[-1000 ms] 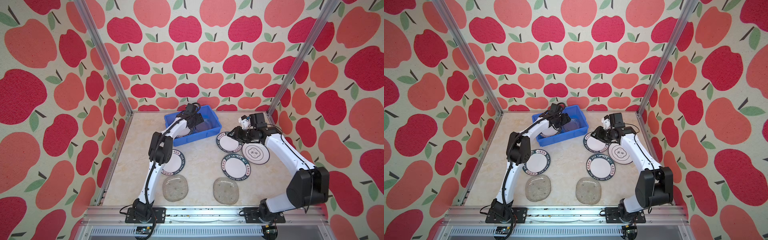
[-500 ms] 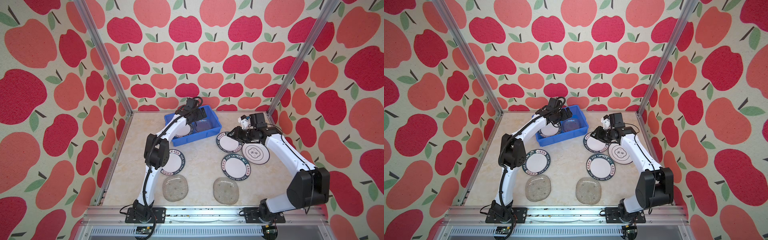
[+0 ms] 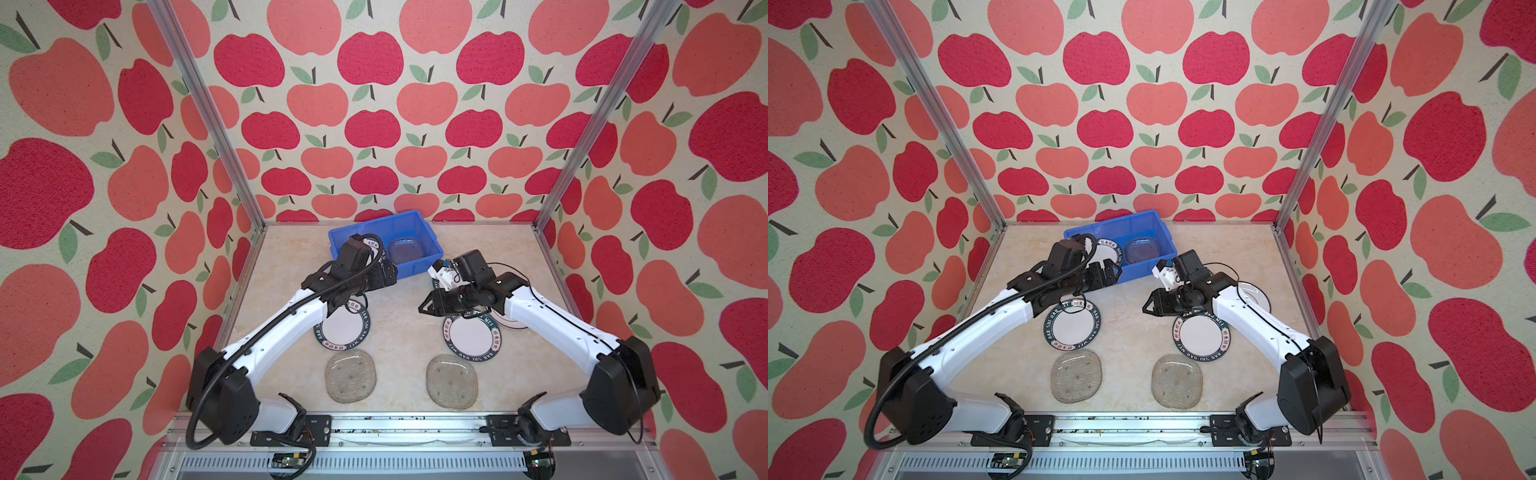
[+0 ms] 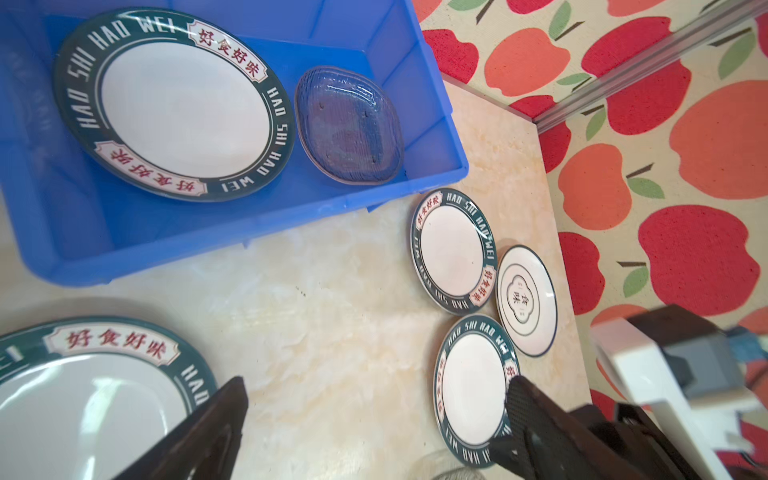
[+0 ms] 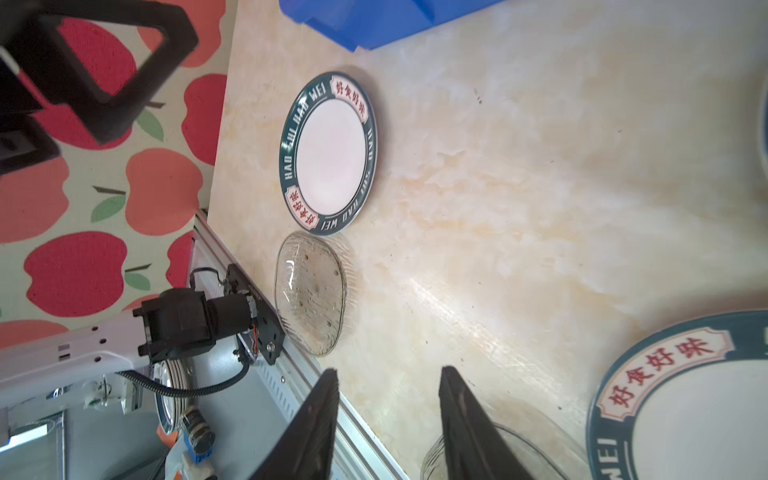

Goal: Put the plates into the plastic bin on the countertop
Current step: 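Withdraw the left gripper from the bin while the right gripper reaches toward a glass plate, then lower the right gripper onto the rim of the nearer clear glass plate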

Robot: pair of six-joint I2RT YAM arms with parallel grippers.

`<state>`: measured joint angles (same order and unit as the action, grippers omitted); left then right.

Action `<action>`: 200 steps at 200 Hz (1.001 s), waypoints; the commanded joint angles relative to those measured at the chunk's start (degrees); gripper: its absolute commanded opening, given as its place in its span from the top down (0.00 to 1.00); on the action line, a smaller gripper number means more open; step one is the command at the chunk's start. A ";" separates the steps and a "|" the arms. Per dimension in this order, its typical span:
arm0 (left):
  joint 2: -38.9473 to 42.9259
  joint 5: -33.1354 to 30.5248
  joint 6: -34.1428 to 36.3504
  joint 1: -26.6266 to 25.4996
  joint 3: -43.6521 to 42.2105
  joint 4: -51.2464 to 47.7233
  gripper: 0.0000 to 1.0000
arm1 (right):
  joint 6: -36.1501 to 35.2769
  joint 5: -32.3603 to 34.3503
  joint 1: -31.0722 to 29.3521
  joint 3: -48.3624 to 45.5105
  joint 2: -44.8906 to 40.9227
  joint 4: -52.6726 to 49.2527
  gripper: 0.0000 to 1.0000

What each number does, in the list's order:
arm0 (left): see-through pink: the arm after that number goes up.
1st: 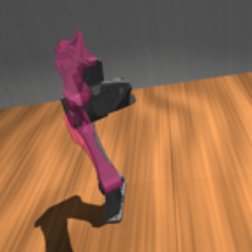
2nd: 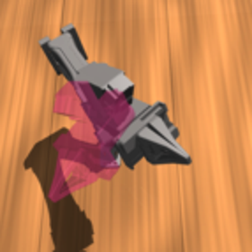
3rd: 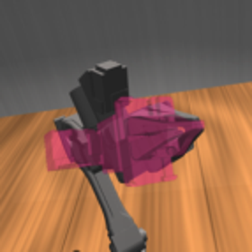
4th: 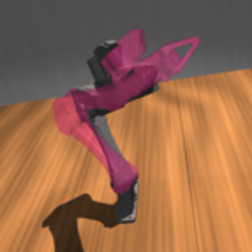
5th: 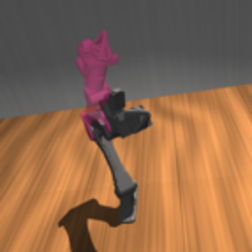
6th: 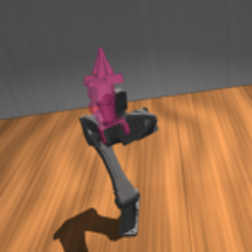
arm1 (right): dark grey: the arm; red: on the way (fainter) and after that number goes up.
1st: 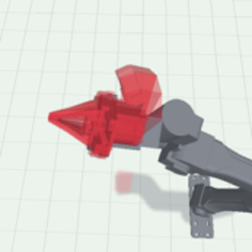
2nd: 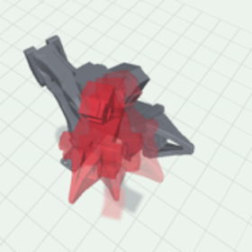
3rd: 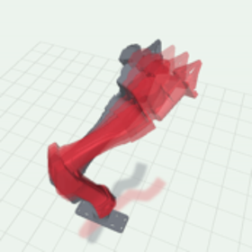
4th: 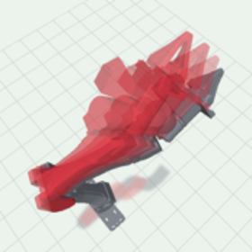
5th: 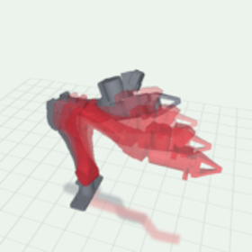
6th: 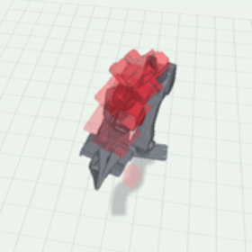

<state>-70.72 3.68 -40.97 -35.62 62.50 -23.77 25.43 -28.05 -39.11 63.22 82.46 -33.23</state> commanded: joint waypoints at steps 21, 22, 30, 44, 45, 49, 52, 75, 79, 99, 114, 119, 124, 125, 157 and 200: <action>24.29 -9.51 -9.81 -3.82 -13.27 -11.37 0.01 | 0.87 -1.70 -8.25 -1.26 5.69 4.92 0.76; 24.74 -9.63 -9.99 -3.92 -13.54 -11.42 0.02 | 0.95 -1.72 -8.43 -1.26 5.87 5.06 0.76; 28.36 -10.72 -11.33 -4.67 -15.58 -12.91 0.02 | 1.32 -1.98 -9.97 -1.18 7.40 6.19 0.76; 33.06 -12.21 -13.16 -5.75 -18.24 -15.73 0.03 | 1.82 -2.16 -12.43 -0.70 10.29 7.92 0.76; 33.34 -12.30 -13.25 -5.81 -18.40 -15.93 0.03 | 1.82 -2.17 -12.59 -0.67 10.50 8.01 0.76; 34.36 -12.77 -13.70 -6.17 -18.91 -16.66 0.03 | 1.88 -2.33 -13.27 -0.39 11.31 8.43 0.76; 34.99 -13.12 -14.03 -6.47 -19.41 -17.17 0.04 | 1.98 -2.54 -13.73 -0.18 11.97 8.57 0.75; 39.20 -15.49 -16.42 -8.43 -22.95 -19.63 0.04 | 1.66 -3.23 -16.72 2.50 16.60 8.37 0.68; 39.80 -15.63 -16.71 -8.75 -23.73 -19.60 0.04 | 1.60 -3.36 -17.13 2.93 17.32 8.28 0.68; 41.89 -16.19 -18.37 -9.92 -26.91 -19.21 0.04 | 1.25 -4.27 -18.65 4.64 20.39 8.10 0.65; 42.89 -16.93 -19.38 -10.65 -28.74 -18.82 0.04 | 0.90 -4.50 -19.19 5.86 22.77 7.03 0.62; 43.09 -17.08 -19.49 -10.95 -29.27 -18.46 0.05 | 0.77 -4.81 -19.31 6.05 23.33 6.96 0.61; 43.27 -17.33 -19.54 -11.17 -29.63 -18.34 0.05 | 0.70 -5.16 -19.42 6.20 23.89 7.18 0.58; 43.28 -17.41 -19.56 -11.24 -29.67 -18.33 0.05 | 0.68 -5.25 -19.42 6.21 23.98 7.24 0.57; 43.99 -19.09 -20.23 -12.15 -30.86 -18.67 0.05 | 0.71 -8.57 -19.77 7.28 27.90 8.34 0.54; 45.36 -19.76 -21.29 -13.25 -32.00 -18.90 0.05 | 0.28 -10.16 -20.30 8.46 30.49 9.08 0.60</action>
<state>-26.22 -14.09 -60.42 -48.21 31.55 -40.97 26.44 -35.83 -58.70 69.47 111.55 -24.82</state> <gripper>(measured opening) 0.954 0.412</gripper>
